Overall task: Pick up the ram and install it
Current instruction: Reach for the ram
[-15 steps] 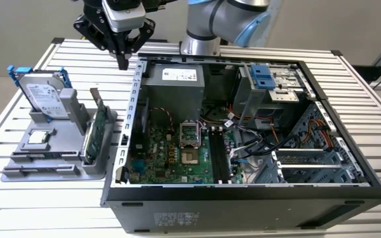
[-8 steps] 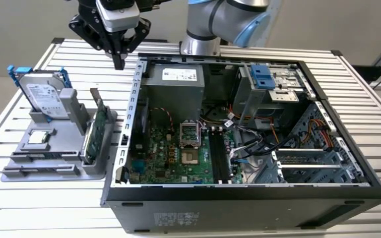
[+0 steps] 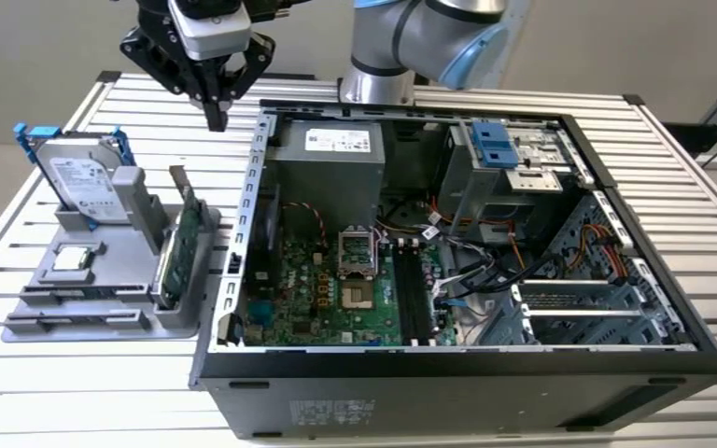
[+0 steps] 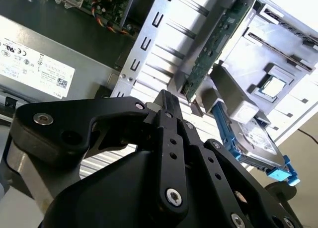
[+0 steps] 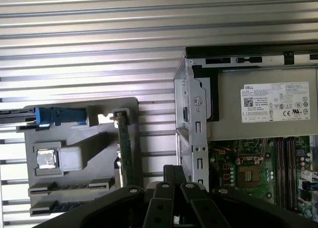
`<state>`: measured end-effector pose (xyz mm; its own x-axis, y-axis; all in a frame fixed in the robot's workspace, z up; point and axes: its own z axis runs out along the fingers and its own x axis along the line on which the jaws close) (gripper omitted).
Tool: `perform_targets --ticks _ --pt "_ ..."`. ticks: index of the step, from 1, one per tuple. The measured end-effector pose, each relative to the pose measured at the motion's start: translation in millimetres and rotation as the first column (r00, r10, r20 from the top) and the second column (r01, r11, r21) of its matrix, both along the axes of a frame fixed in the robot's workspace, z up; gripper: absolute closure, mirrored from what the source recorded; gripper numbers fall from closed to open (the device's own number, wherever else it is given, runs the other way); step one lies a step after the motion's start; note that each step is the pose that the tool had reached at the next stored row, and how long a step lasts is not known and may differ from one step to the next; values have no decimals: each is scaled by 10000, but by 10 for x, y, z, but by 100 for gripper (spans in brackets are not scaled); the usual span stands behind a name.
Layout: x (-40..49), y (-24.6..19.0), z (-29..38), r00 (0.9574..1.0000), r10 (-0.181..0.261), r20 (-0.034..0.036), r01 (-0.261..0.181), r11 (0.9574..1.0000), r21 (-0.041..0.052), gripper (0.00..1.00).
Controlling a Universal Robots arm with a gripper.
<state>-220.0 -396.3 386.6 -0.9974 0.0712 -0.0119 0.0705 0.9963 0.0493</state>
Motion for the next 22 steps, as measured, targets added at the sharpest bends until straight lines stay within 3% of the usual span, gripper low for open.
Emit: perform_targets --ticks 10,22 --pt "-77 0 0 10000 0 0 0 10000 0 100" --pt "-229 0 0 10000 -1 0 1 10000 0 100"
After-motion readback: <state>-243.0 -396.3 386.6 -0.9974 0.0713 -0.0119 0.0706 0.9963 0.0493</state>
